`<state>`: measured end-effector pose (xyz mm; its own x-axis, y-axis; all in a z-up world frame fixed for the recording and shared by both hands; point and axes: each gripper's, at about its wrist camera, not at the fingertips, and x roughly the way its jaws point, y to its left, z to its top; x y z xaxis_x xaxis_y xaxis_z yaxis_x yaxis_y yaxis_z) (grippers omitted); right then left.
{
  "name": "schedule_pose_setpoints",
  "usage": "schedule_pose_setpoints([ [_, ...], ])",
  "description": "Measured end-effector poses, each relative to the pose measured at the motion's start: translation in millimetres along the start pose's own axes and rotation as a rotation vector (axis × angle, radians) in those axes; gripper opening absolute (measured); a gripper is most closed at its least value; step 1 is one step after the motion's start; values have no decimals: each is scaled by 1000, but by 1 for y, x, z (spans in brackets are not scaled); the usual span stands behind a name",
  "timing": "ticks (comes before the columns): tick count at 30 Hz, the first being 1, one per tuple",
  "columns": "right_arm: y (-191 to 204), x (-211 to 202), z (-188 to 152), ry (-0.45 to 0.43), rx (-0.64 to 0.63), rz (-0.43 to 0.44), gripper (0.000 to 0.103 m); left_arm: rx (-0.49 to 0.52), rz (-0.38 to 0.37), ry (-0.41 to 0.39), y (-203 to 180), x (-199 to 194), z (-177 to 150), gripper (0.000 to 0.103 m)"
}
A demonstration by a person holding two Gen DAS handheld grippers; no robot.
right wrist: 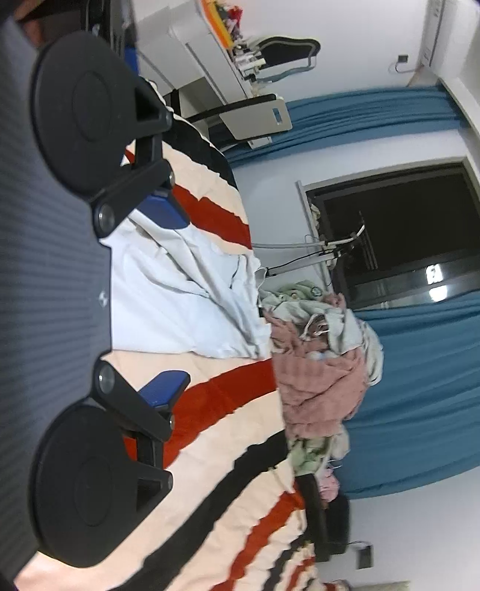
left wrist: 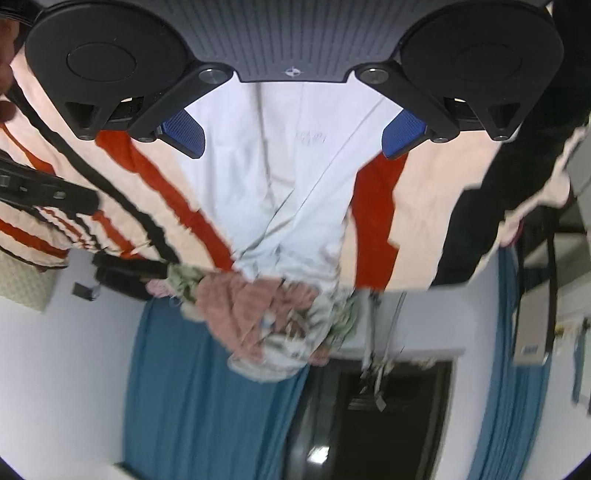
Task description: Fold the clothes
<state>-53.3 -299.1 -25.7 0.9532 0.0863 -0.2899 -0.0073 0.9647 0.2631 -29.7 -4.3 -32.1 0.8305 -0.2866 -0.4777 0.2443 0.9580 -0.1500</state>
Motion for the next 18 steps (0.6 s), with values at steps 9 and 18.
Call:
schedule_pose_setpoints([
  [9,-8,-5,-4,16,47,-1,85,-215,9,197,56,29,9,103],
  [18,-18,-3,-4,49,112,-4,85,-422,66,396,150,43,20,102],
])
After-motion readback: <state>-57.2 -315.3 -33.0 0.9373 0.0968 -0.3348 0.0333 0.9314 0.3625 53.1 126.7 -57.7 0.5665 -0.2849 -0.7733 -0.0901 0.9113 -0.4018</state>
